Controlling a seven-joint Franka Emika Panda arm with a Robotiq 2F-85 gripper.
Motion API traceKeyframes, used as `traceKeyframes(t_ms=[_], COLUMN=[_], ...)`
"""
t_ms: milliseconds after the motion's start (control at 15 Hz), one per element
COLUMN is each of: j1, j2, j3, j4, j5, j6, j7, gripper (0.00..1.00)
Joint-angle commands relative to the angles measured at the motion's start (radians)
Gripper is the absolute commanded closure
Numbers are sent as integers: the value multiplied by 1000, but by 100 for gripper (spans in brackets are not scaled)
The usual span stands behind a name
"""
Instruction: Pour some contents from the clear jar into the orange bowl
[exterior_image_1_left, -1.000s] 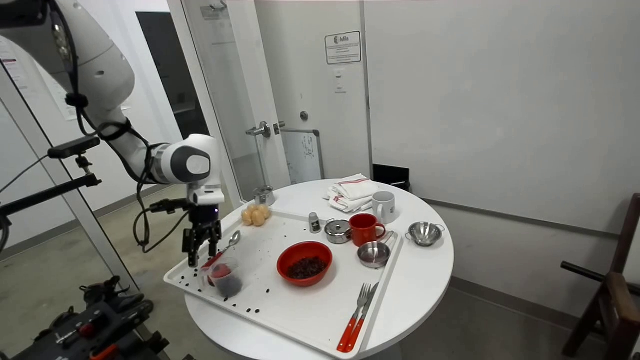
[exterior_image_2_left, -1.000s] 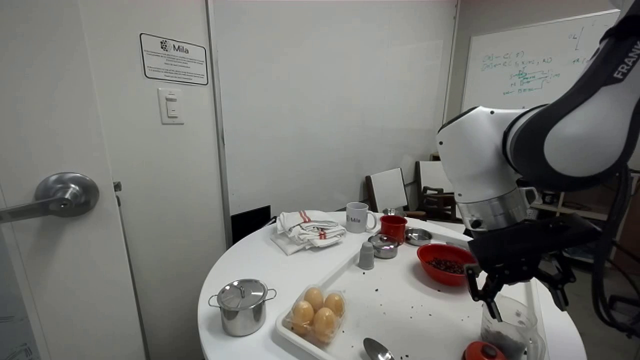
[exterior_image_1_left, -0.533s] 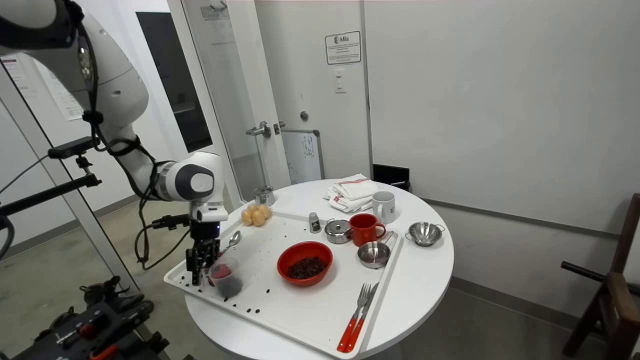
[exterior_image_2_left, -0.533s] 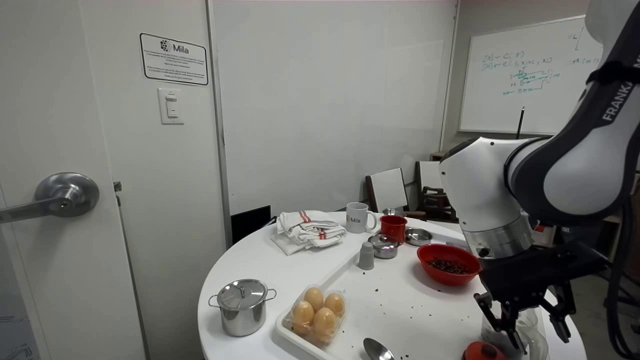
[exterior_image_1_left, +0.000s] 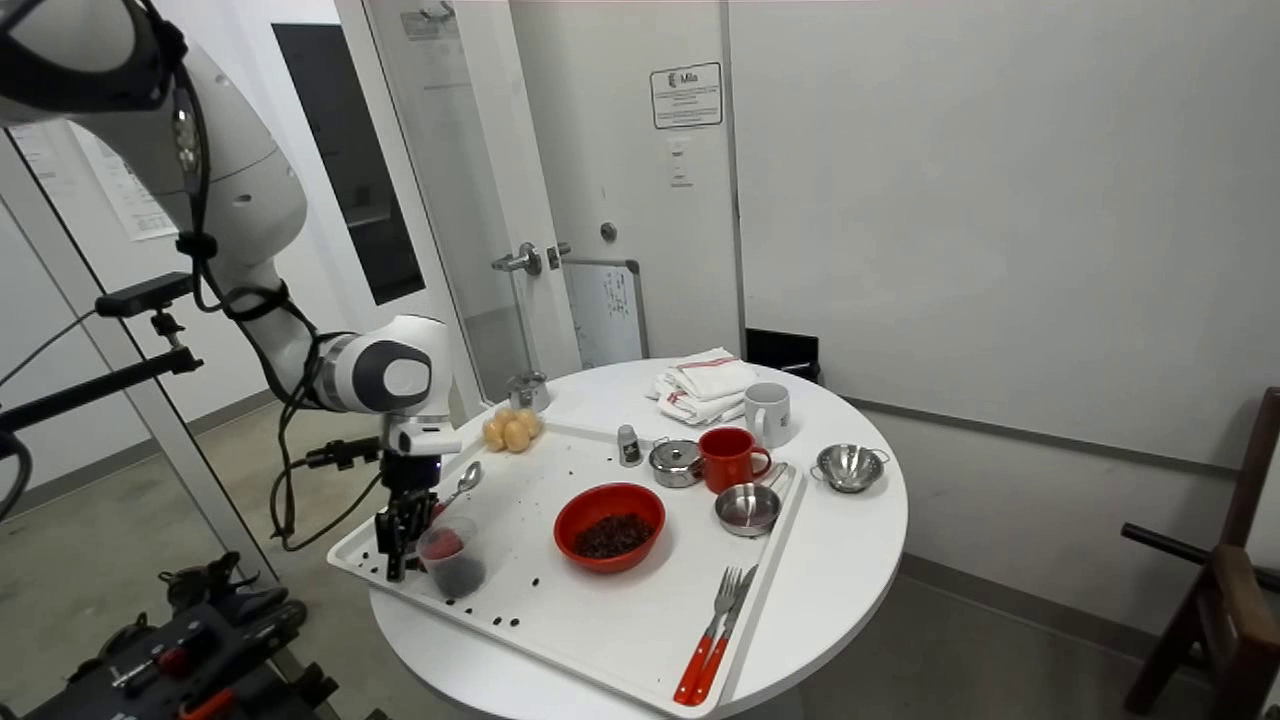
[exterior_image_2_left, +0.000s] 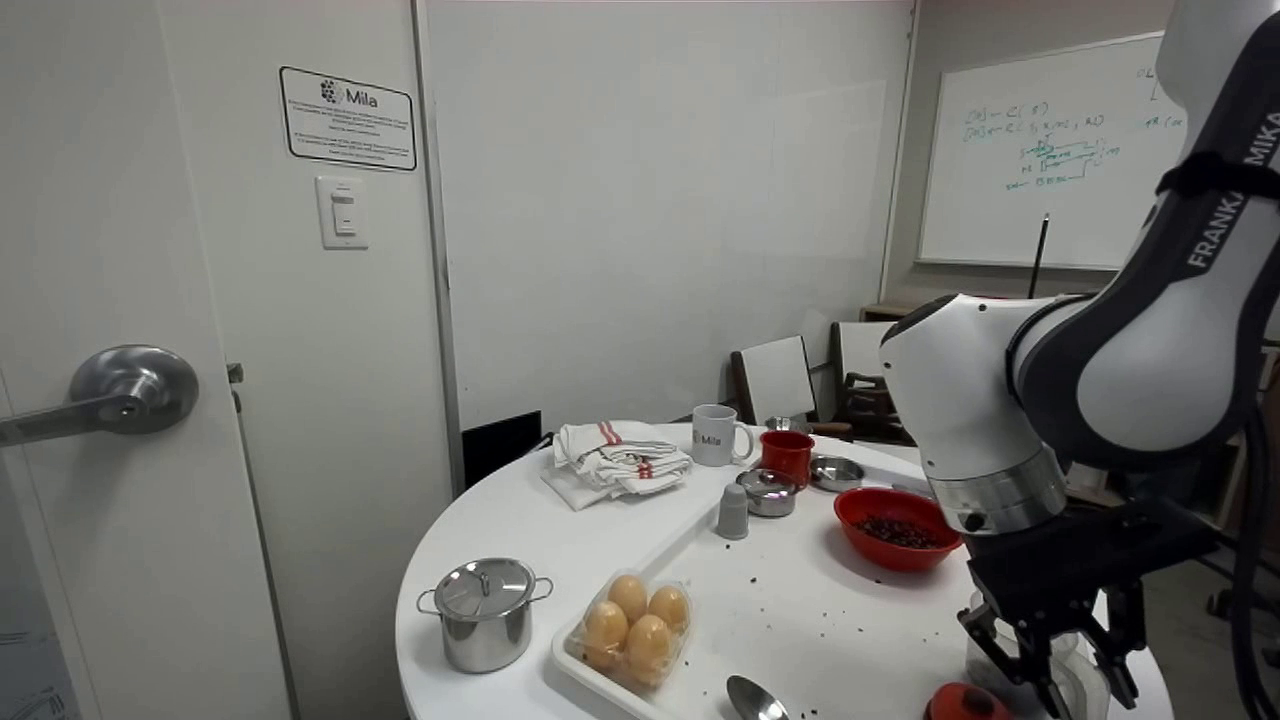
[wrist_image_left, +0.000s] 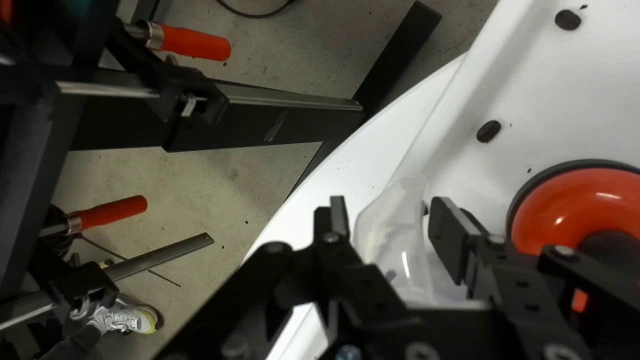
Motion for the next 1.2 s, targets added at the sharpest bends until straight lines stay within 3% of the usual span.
traceKeyframes(t_ms=[0,133,200,333,733,1133], j1=[-12,-19,-22,-25,-31,-38], j2=[9,7,7,7,2,-4], j3=[-4,-4,-3,-5,-3,-2], j4=[10,9,7,6,7,27], j5=[42,55,62,71,96,125], j6=[5,9,15,19,11,-10], j7=[-69,-90,-104,-122,-181,-223], gripper=[20,7,49,44,90,88])
